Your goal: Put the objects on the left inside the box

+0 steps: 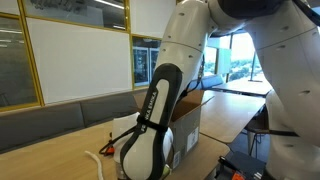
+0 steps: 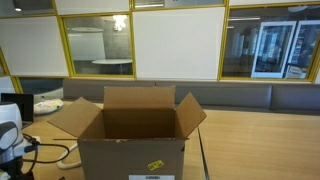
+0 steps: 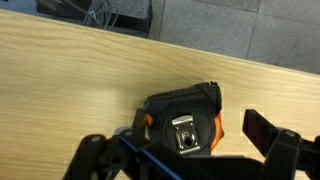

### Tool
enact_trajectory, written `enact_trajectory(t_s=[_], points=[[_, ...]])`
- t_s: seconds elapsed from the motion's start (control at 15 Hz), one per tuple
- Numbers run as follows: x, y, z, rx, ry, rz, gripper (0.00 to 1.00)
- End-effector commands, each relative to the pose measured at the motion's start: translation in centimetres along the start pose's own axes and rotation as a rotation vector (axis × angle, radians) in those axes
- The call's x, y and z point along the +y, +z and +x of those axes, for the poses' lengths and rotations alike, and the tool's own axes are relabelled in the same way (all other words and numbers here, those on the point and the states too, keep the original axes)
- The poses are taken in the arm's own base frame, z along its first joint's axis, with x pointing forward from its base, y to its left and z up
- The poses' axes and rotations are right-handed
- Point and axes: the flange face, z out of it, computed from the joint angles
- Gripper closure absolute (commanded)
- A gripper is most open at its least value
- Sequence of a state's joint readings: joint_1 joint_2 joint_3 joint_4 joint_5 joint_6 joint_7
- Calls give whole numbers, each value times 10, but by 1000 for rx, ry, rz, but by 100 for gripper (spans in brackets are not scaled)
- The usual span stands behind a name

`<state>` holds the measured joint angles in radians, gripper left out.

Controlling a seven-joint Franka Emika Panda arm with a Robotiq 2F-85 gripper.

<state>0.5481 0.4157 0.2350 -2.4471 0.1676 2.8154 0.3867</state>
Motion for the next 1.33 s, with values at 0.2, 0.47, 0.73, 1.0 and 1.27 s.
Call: enact_trajectory(t_s=[0.2,0.47,0.73,1.0,1.27], points=[[14,17,1,-18,-8,55,0],[20,26,1,-22,-13,64,34],[22,26,2,-21,-15,68,45],[20,6,2,17,-19,44,45],[15,-31,2,93,-27,30,45]])
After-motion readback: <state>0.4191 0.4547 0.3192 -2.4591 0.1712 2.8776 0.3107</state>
